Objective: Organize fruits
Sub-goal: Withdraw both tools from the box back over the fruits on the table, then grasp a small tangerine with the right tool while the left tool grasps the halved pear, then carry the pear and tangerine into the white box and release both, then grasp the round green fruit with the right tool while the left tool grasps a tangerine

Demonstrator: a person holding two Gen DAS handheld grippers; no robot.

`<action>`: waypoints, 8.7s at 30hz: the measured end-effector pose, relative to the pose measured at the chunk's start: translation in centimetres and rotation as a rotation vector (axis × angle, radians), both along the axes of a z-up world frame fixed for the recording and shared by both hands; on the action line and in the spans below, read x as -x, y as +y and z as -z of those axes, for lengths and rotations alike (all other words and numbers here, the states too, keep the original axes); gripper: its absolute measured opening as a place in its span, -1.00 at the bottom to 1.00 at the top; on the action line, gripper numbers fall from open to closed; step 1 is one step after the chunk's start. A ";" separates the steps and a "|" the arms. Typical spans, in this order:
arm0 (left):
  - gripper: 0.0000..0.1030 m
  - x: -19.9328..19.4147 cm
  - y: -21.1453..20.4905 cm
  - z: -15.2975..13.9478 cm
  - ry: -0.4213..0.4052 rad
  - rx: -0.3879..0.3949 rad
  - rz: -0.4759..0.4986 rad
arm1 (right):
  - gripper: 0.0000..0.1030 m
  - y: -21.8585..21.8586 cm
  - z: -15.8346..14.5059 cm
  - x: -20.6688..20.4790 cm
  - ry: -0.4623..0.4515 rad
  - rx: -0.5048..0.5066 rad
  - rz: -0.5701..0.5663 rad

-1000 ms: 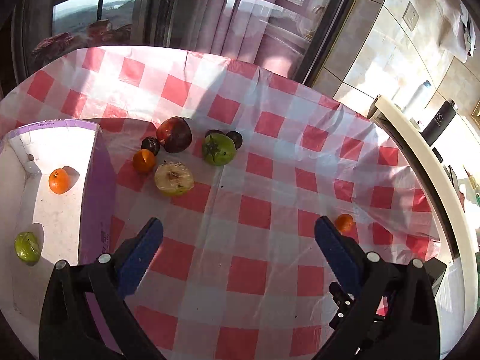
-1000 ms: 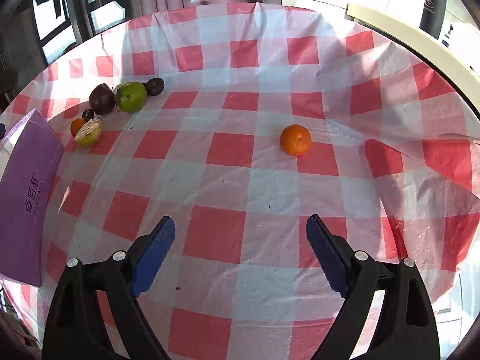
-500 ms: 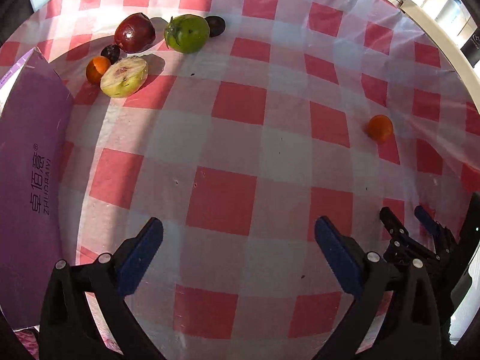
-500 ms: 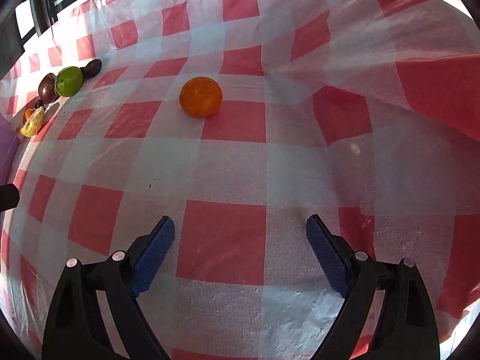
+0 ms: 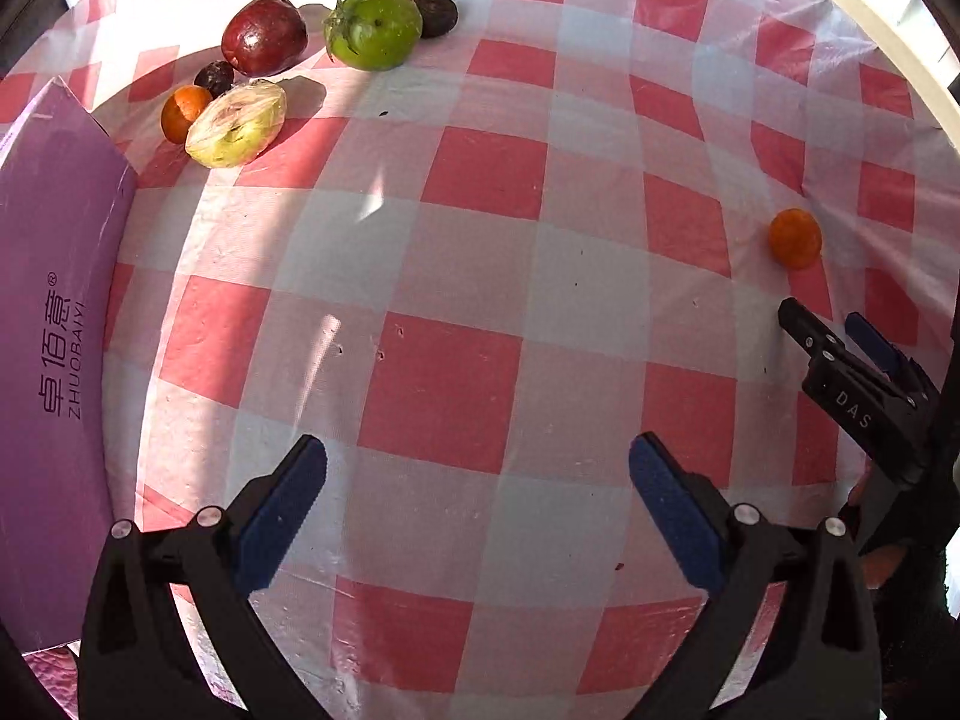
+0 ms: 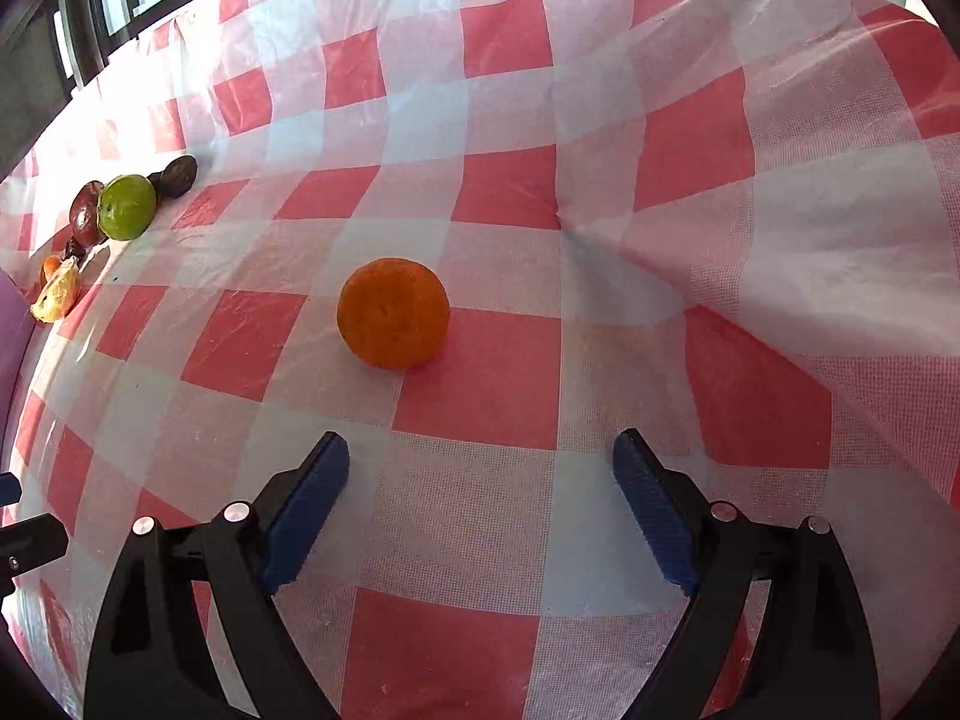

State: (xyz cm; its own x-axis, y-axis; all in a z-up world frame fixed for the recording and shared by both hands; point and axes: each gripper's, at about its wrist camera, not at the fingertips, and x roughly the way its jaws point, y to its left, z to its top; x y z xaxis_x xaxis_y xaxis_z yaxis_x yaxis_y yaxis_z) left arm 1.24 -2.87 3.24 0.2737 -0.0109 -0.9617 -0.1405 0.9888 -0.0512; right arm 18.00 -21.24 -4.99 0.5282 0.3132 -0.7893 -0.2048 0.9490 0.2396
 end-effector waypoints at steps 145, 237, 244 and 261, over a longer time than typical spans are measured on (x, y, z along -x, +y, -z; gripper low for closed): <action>0.73 0.9 37.7 -1.2 -0.014 -0.010 0.114 | 0.39 44.6 -18.6 19.6 0.004 0.281 -0.910; 0.95 -16.5 16.7 2.2 -0.261 0.001 -0.123 | 0.23 16.8 -5.6 -7.9 -0.072 -0.168 -0.167; 0.26 -16.9 18.0 1.3 -0.271 -0.021 -0.173 | 0.23 17.0 -5.5 -7.8 -0.074 -0.160 -0.165; -0.21 -6.1 10.2 -1.4 -0.214 0.168 0.079 | 0.22 15.6 -5.6 -4.1 0.001 -0.172 -0.084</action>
State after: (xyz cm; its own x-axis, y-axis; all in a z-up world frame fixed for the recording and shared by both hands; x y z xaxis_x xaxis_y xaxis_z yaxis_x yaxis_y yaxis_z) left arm 7.36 7.35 4.66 0.4626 -0.1947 -0.8649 -0.0314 0.9714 -0.2355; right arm 22.13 -5.66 0.61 0.4937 0.4864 -0.7209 -0.2808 0.8737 0.3972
